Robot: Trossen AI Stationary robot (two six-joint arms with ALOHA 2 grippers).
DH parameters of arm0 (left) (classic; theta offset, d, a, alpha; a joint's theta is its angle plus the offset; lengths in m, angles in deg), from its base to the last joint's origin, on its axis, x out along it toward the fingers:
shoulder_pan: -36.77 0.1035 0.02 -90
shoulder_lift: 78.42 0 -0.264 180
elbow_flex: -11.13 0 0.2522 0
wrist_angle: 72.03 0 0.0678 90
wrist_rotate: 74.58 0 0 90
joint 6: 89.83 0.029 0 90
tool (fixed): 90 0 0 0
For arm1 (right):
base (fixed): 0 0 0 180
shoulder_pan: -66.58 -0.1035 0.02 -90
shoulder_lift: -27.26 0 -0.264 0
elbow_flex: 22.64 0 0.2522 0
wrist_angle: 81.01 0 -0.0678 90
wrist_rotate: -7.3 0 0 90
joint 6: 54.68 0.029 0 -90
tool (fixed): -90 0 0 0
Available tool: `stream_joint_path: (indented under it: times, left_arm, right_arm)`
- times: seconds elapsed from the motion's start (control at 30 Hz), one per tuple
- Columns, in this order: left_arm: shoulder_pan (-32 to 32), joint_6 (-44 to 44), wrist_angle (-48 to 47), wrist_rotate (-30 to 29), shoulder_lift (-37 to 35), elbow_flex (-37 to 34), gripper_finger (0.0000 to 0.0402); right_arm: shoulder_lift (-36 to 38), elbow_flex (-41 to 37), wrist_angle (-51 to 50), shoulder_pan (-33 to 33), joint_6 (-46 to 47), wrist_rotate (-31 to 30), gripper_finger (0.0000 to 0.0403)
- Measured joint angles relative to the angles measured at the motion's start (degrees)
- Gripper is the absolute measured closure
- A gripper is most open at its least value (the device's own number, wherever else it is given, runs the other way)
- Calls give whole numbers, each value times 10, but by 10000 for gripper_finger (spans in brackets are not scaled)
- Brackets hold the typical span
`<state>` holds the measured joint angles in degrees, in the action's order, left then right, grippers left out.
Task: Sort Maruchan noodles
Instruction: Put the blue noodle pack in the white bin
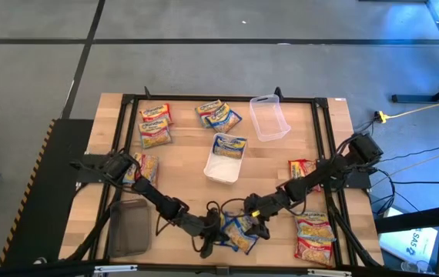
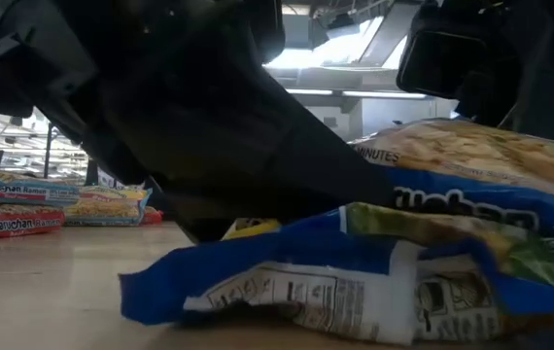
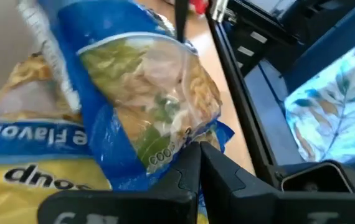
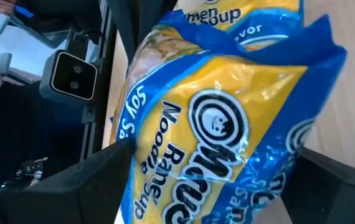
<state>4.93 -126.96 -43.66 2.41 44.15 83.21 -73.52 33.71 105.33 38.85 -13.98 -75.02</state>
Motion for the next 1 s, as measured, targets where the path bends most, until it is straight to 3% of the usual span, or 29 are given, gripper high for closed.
stream_joint_path:
  times: [0.23, 0.57, 0.73, 1.0]
  left_arm:
    - [1, -3, -1, -49, 0, 0, 398]
    - [1, 0, 9, -64, 0, -1, 398]
    - [1, 2, 11, -72, 0, -1, 398]
    - [1, 2, 12, -73, 0, -1, 398]
  right_arm:
    - [0, 0, 10, 1, 25, 2, 68]
    - [-1, -1, 65, 0, 42, 12, 68]
    - [-1, -1, 67, -4, 54, -15, 72]
    - [-1, -1, 62, -12, 58, -23, 167]
